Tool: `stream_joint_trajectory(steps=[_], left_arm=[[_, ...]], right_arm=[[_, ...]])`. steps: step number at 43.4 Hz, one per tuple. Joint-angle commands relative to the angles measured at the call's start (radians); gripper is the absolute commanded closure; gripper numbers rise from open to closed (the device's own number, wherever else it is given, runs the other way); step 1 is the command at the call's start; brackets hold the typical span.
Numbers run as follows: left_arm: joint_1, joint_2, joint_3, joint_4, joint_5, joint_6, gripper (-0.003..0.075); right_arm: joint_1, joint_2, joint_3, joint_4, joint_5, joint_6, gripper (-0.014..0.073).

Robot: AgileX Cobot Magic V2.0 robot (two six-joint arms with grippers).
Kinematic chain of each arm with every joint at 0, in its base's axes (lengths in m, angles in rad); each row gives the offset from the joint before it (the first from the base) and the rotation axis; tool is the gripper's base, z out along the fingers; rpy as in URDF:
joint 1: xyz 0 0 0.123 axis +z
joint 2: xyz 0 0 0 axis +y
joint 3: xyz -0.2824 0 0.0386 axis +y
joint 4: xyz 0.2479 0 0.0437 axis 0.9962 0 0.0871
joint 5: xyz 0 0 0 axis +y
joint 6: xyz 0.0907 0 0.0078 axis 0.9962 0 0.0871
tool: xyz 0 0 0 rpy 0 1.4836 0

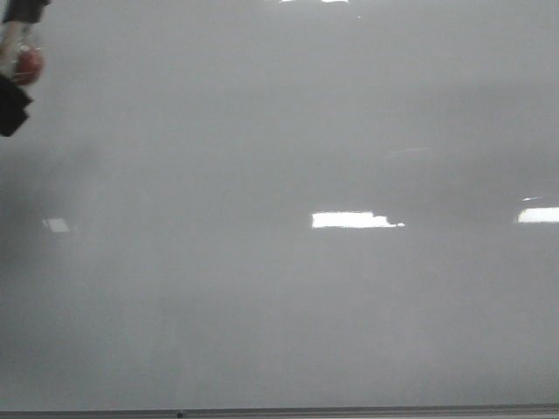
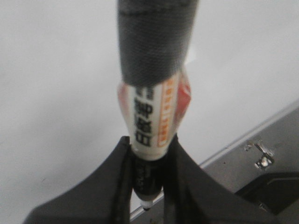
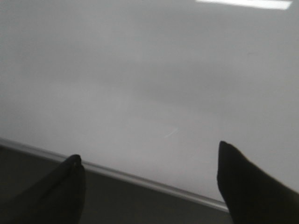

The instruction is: Write number 7 on whiteboard

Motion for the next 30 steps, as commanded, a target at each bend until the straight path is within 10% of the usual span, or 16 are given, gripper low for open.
stream_joint_trajectory(steps=[1, 18, 30], left_arm=[[-0.136, -0.072, -0.036, -0.074, -0.016, 0.141, 0.0692], [-0.572, -0.133, -0.036, -0.076, 0.035, 0.208, 0.0692], [-0.609, -0.133, -0.036, -0.076, 0.035, 0.208, 0.0692]], right_arm=[[0.079, 0.095, -0.082, 0.126, 0.005, -0.149, -0.0004], [0.417, 0.439, -0.422, 0.394, 0.286, -0.535, -0.0004], [0.558, 0.592, -0.607, 0.393, 0.288, -0.572, -0.0004]])
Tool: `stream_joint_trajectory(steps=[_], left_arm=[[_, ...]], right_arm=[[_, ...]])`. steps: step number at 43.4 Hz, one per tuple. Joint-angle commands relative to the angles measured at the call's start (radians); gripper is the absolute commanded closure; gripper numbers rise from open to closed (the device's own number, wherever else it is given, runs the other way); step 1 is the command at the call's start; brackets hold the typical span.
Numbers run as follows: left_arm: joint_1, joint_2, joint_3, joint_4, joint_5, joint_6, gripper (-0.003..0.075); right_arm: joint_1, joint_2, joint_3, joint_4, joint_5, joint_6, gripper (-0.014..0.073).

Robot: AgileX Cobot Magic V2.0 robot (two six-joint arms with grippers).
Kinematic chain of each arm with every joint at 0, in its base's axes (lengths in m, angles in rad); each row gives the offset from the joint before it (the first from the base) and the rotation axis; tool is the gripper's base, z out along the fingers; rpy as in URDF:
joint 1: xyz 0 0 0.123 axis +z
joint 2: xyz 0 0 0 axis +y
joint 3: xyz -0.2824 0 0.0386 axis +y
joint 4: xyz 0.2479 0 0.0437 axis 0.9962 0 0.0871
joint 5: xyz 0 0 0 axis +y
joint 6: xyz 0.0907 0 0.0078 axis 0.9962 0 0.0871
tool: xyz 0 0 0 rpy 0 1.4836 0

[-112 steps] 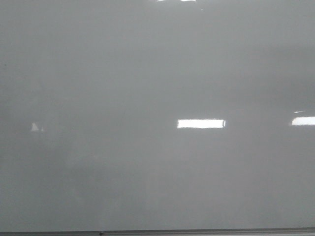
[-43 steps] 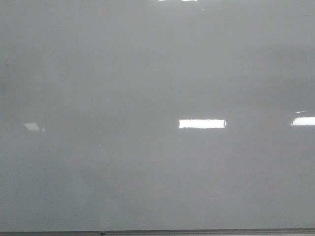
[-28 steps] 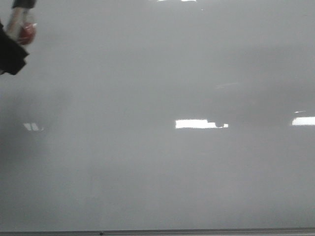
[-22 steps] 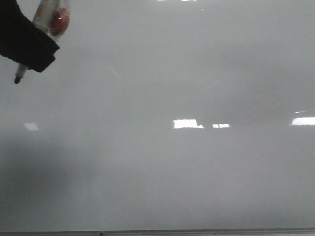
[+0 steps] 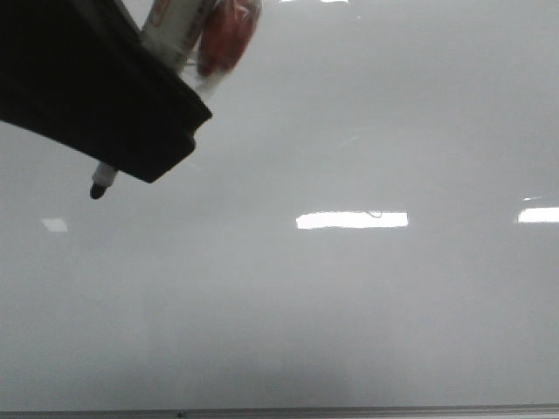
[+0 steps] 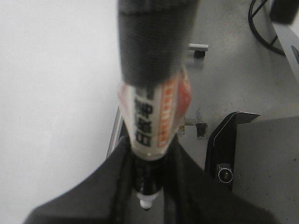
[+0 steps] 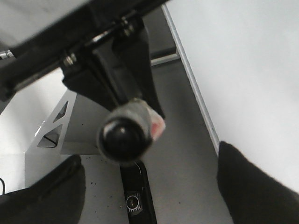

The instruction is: Write number 7 on whiteboard

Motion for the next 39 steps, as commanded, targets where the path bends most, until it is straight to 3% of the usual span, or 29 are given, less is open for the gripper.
stream_joint_trajectory(steps=[1, 9, 13, 18, 25, 28, 33, 36, 39], left_arm=[[-0.006, -0.022, -0.036, -0.019, -0.05, -0.002, 0.0692], [-0.006, -0.022, -0.036, -0.019, -0.07, -0.002, 0.0692], [-0.006, -0.022, -0.036, -0.019, -0.072, -0.002, 0.0692], [-0.006, -0.022, -0.036, -0.019, -0.072, -0.002, 0.0692], [0.0, -0.022, -0.036, 0.0, -0.079, -0.005, 0.066], [0.0, -0.022, -0.036, 0.002, -0.087, -0.007, 0.0565], [0.0, -0.022, -0.036, 0.002, -0.113, -0.021, 0.0269], [0.0, -0.022, -0.036, 0.002, -0.135, -0.021, 0.0136], [0.0, -0.027, -0.03, 0.0, -0.158, -0.023, 0.0125]], right_arm=[[0.034, 0.028, -0.077, 0.043, -0.022, -0.025, -0.0004], [0.06, 0.09, -0.115, 0.046, -0.014, -0.025, 0.0039], [0.06, 0.094, -0.117, 0.046, -0.014, -0.025, 0.0182], [0.06, 0.094, -0.122, 0.046, 0.01, -0.025, 0.0427], [0.06, 0.094, -0.122, 0.043, 0.033, -0.026, 0.0657], [0.059, 0.094, -0.122, 0.036, 0.026, -0.026, 0.0655], [0.058, 0.094, -0.122, 0.025, 0.015, -0.026, 0.0655], [0.056, 0.094, -0.121, 0.011, 0.006, -0.026, 0.0655], [0.038, 0.094, -0.109, 0.001, -0.008, -0.019, 0.0655]])
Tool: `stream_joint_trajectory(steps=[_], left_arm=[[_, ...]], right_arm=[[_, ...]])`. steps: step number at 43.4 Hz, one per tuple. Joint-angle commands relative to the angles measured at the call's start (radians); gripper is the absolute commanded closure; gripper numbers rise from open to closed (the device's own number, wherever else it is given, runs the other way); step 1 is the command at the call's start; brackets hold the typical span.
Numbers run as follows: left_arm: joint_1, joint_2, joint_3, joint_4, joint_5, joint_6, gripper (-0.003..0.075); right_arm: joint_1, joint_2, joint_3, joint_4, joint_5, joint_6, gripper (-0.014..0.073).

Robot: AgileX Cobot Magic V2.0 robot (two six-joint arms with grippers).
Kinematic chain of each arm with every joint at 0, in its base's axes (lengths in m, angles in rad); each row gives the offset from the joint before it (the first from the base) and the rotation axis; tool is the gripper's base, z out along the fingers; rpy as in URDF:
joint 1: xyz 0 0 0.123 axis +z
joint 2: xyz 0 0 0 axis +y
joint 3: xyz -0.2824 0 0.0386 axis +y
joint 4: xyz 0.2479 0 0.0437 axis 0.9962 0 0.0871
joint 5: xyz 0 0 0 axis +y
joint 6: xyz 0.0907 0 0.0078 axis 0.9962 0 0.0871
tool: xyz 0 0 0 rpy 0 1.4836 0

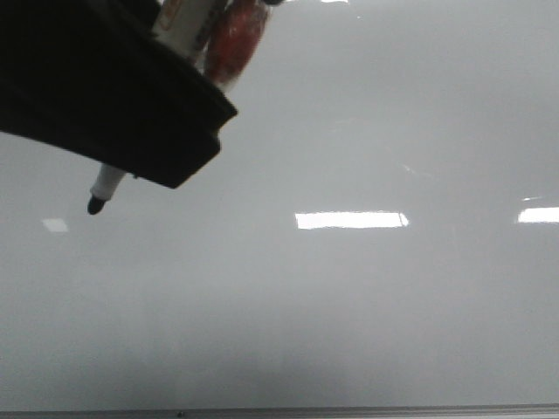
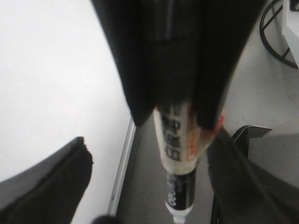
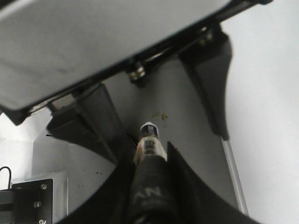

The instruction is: Write number 7 on whiteboard

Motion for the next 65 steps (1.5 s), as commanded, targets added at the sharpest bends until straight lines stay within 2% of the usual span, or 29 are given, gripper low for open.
stream_joint_trajectory(steps=[1, 6, 15, 22, 30, 33, 41, 50, 57, 65], left_arm=[[0.0, -0.031, -0.025, -0.019, -0.103, -0.017, 0.0134], [0.0, -0.088, 0.033, -0.043, -0.148, -0.02, 0.0211], [0.0, -0.344, 0.258, -0.141, -0.311, -0.02, 0.0362], [0.0, -0.593, 0.435, -0.258, -0.43, -0.021, 0.0476], [0.0, -0.79, 0.521, -0.287, -0.446, -0.021, 0.0687], [0.0, -0.82, 0.521, -0.287, -0.446, -0.021, 0.074], [0.0, -0.835, 0.521, -0.287, -0.446, -0.021, 0.0741], [0.0, -0.835, 0.521, -0.287, -0.446, -0.021, 0.0741], [0.0, -0.835, 0.521, -0.287, -0.446, -0.021, 0.0741], [0.0, -0.835, 0.521, -0.287, -0.446, -0.021, 0.0741]], right_arm=[[-0.031, -0.021, -0.016, 0.017, -0.057, -0.001, 0.0655], [-0.118, -0.029, 0.035, 0.016, -0.119, 0.02, 0.0655], [-0.29, -0.037, 0.181, 0.076, -0.364, 0.052, 0.0655], [-0.302, -0.035, 0.242, 0.176, -0.553, 0.051, 0.0655], [-0.27, 0.008, 0.229, 0.209, -0.615, 0.02, 0.0655], [-0.244, 0.045, 0.198, 0.21, -0.623, 0.013, 0.0655], [-0.174, 0.214, 0.031, 0.212, -0.635, 0.013, 0.0655], [-0.164, 0.381, -0.137, 0.232, -0.643, 0.013, 0.0655], [-0.166, 0.415, -0.146, 0.236, -0.714, 0.013, 0.0655], [-0.221, 0.412, -0.146, 0.236, -0.685, 0.013, 0.0655]])
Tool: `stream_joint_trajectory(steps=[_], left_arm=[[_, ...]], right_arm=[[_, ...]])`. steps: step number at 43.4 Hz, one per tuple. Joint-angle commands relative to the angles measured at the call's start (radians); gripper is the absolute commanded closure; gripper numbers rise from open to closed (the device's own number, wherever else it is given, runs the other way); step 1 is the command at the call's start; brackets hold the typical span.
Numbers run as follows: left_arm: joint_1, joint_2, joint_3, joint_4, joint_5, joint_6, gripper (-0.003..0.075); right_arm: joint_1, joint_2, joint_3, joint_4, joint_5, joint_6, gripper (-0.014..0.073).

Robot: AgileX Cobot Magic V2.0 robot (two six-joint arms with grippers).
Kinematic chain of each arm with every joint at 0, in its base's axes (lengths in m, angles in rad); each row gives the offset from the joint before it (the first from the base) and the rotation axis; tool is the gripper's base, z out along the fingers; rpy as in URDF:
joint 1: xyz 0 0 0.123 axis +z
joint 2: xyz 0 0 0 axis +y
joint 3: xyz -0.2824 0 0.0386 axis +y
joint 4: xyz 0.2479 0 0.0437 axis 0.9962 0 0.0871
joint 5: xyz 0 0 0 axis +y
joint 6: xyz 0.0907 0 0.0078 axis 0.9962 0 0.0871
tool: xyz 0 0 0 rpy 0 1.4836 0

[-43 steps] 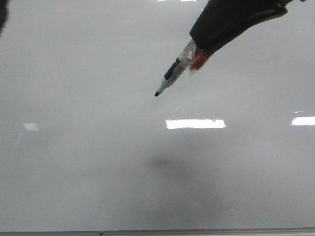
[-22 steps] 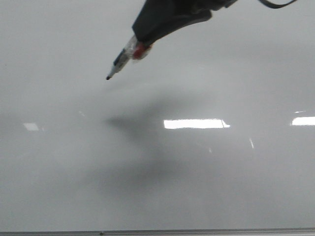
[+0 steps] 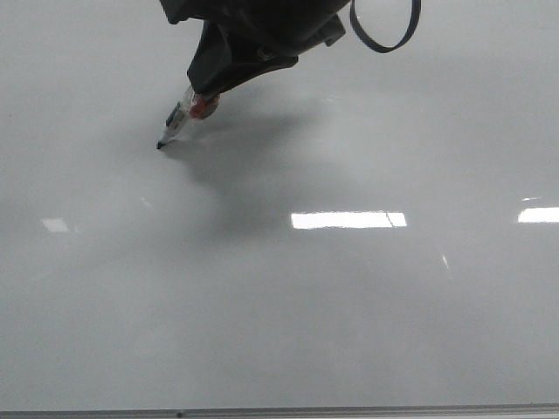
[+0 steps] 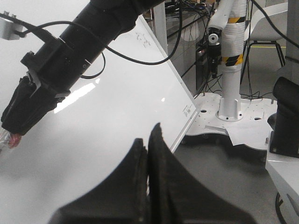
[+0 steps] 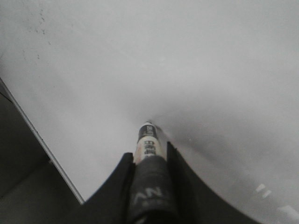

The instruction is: Write number 7 on whiteboard

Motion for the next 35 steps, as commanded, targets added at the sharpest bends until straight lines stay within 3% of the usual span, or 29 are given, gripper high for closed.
stream_joint_trajectory(steps=[1, 17, 30, 35], left_arm=[[0.0, 0.009, -0.027, -0.019, -0.072, -0.009, 0.0741], [0.0, 0.009, -0.027, -0.019, -0.072, -0.009, 0.0741], [0.0, 0.009, -0.027, -0.019, -0.072, -0.009, 0.0741], [0.0, 0.009, -0.027, -0.019, -0.072, -0.009, 0.0741]], right_arm=[[-0.05, -0.051, -0.038, 0.019, -0.032, -0.013, 0.0655], [-0.205, -0.165, 0.145, 0.019, -0.018, -0.052, 0.0655], [-0.077, -0.013, 0.212, 0.02, -0.067, -0.057, 0.0655], [-0.029, -0.046, 0.212, 0.02, -0.034, -0.082, 0.0655]])
